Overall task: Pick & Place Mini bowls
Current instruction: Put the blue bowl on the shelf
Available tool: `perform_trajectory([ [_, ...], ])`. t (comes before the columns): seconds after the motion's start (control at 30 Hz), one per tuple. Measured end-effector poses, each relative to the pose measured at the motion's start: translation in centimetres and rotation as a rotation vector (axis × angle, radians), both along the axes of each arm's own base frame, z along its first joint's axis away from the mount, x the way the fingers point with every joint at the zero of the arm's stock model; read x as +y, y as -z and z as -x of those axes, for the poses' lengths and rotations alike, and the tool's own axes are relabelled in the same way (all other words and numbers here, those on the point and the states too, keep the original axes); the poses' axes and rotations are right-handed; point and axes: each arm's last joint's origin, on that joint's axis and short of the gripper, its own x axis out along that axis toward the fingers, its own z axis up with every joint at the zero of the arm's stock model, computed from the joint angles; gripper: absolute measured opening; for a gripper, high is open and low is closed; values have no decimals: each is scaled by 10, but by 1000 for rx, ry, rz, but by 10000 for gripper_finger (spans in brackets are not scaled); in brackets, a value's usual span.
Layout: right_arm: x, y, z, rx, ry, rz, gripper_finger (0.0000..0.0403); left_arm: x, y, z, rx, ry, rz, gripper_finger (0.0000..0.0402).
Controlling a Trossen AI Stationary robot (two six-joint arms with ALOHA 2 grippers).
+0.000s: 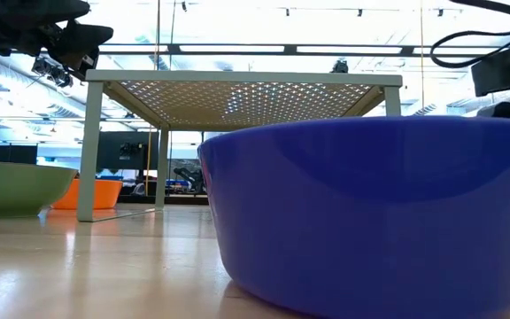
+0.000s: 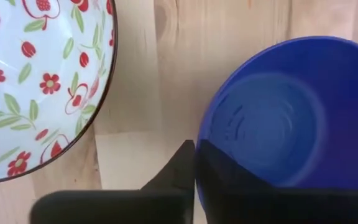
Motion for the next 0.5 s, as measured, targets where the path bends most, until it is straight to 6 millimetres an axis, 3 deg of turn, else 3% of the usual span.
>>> perform_trajectory([
  [0.2,2,-15,-3,19,5,7,13,0,0,0,0,-1,0,181],
  [0.5,7,-88,-15,-15,65,65,5,0,0,0,0,-7,0,181],
])
